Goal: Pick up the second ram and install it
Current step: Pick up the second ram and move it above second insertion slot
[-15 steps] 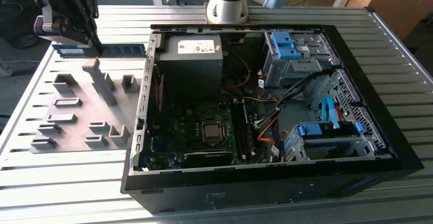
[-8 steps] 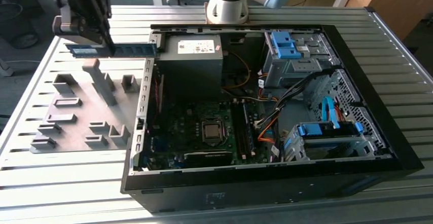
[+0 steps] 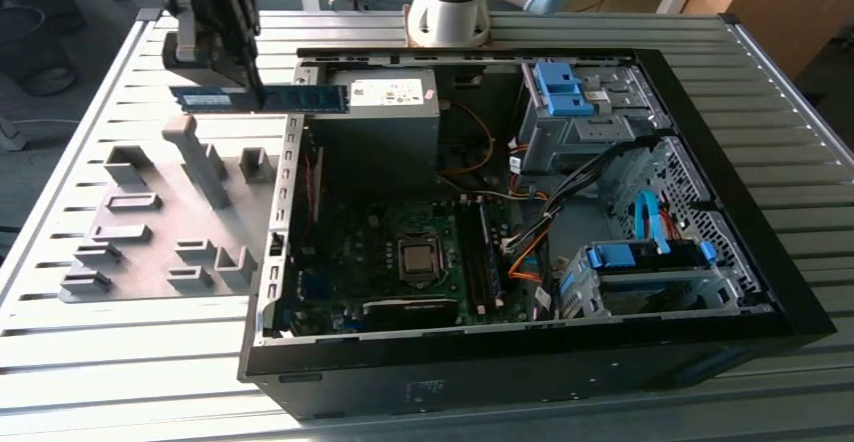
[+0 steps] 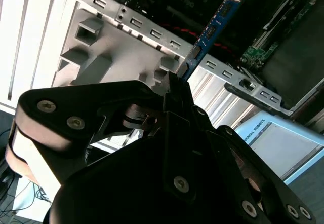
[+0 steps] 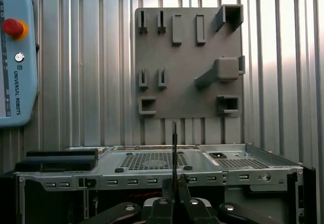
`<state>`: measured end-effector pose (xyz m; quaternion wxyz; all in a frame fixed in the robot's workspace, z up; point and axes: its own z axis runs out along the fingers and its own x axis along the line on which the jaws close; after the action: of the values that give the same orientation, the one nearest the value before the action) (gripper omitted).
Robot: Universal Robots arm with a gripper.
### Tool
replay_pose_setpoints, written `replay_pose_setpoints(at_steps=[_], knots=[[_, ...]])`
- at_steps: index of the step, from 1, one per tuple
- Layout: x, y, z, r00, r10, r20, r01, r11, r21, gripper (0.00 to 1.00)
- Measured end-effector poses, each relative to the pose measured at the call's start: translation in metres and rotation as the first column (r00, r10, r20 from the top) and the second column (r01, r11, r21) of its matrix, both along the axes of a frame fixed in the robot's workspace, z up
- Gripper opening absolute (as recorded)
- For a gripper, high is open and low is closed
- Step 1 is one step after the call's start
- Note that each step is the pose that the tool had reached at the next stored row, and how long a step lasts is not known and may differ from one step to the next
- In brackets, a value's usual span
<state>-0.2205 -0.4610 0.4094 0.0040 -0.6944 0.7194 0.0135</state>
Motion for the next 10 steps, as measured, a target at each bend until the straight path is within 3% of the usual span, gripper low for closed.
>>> replay_pose_setpoints(at_steps=[10], knots=[[0.030, 0.0000, 0.0000, 1.0000, 0.000, 0.0000, 0.000, 1.0000, 0.0000, 0.14]])
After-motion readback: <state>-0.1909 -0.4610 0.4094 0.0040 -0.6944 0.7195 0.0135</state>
